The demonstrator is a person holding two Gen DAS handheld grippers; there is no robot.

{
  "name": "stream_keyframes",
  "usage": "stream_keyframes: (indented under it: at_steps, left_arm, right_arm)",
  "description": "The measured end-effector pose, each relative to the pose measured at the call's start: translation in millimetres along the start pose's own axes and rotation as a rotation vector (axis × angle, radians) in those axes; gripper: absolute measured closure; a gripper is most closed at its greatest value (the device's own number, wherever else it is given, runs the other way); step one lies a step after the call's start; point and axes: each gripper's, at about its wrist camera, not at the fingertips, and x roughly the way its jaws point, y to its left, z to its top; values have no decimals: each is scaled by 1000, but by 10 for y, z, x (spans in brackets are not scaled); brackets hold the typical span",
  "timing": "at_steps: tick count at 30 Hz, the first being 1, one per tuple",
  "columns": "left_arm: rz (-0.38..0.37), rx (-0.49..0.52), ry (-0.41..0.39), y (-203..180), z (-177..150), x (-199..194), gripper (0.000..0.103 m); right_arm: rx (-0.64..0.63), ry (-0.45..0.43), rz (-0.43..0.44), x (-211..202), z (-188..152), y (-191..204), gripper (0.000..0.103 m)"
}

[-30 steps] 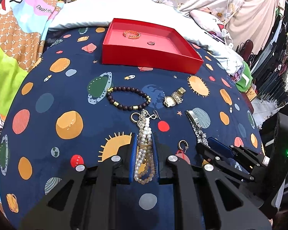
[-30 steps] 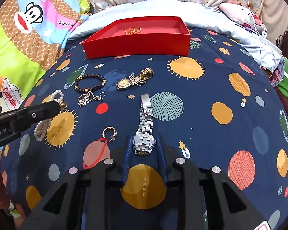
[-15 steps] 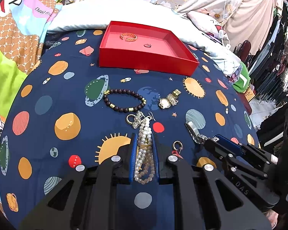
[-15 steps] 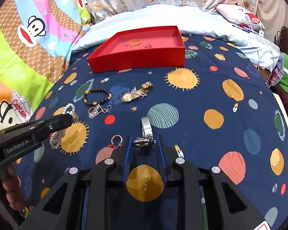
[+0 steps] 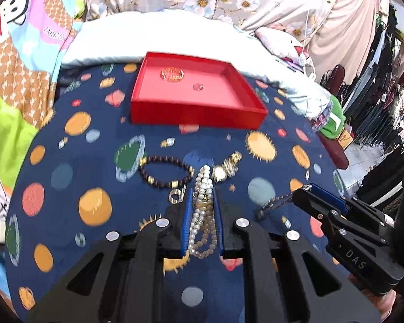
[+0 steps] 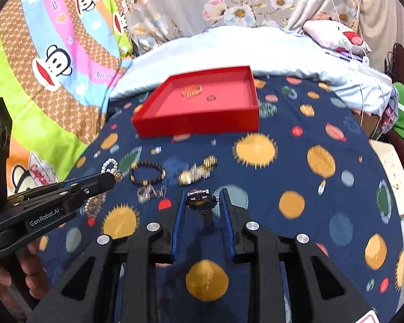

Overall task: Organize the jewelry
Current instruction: 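Carry the pearl necklace with the left tool while the right tool carries the watch to the tray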

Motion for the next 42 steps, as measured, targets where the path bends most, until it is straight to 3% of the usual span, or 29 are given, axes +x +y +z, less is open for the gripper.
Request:
stream_keyframes:
  at_steps: [2,3,8,12,14,17,18,25,32,42]
  left_arm:
    - [-8,3,-20,-9,109,-27,89]
    - [-11,5,-31,-17,171,-35,89]
    - [-1,40,-96,-57,581,-10,89]
    - [26,47,-135,-38,778,-1,89]
    - [28,45,-141,-18,789,-1,89]
    - [19,31,-116,14,720,53,89]
    - [18,28,-101,16,676,90,89]
    - [17,8,-33,52,424,254,89]
    - [23,-10,-8,111,342,335,89]
    - [11,-9,7,111,349,421,88]
  right_arm:
    - [3,-20,14,-25,110,-9,79]
    - [2,-31,20,-35,169,-12,101]
    - [-28,-87,25,-12,570,-33,103]
    - [-28,-80,19,58,649,-123,103]
    - [-30,-46,15,123,559,-141,100]
    - [-22,21,4,282,332,-155,79]
    - [-10,42,4,336,254,-164,76]
    - [63,128,-6,728,13,-230,76]
    - [68,133,-67,968,25,-244,76]
    - [121,114,-39,1045,87,-325,76]
